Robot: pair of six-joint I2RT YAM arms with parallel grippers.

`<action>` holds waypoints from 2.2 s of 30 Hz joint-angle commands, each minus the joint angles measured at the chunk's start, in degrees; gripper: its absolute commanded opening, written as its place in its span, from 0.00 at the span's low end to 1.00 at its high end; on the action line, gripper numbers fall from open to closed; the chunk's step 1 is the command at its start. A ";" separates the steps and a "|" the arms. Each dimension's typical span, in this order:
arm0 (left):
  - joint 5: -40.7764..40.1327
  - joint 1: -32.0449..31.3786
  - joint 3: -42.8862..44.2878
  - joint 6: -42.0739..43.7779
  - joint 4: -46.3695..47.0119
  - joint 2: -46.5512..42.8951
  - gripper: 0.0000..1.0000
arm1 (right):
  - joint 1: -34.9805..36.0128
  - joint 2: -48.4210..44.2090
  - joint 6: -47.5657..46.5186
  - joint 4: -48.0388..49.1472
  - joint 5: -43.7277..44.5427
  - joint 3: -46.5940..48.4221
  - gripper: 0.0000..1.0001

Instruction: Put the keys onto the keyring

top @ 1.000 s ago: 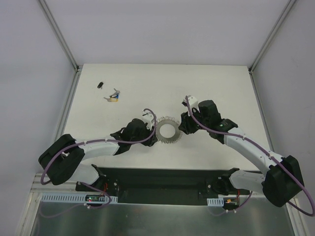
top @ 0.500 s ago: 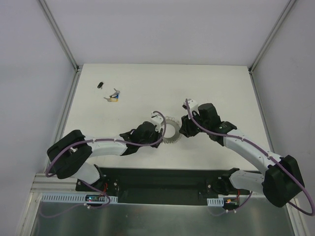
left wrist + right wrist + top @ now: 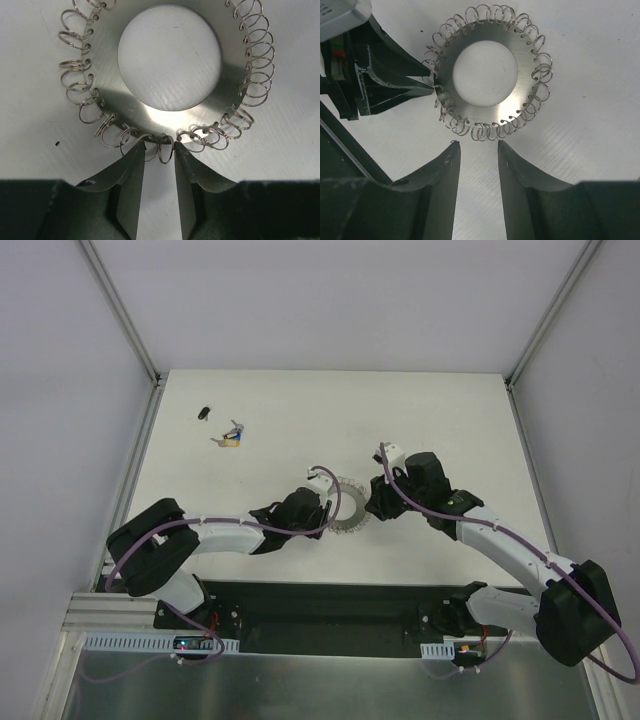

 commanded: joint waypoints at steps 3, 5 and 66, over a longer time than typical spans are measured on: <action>-0.85 -0.82 2.13 0.48 -0.23 1.40 0.30 | -0.65 -1.75 0.63 2.01 -1.48 -0.43 0.39; -1.20 -1.17 1.95 0.66 -0.49 1.22 0.30 | -0.74 -1.58 0.71 2.01 -1.83 -0.17 0.39; 3.81 2.25 11.36 -4.26 -28.18 -3.07 0.20 | -0.65 -0.08 0.28 3.59 -9.66 0.36 0.39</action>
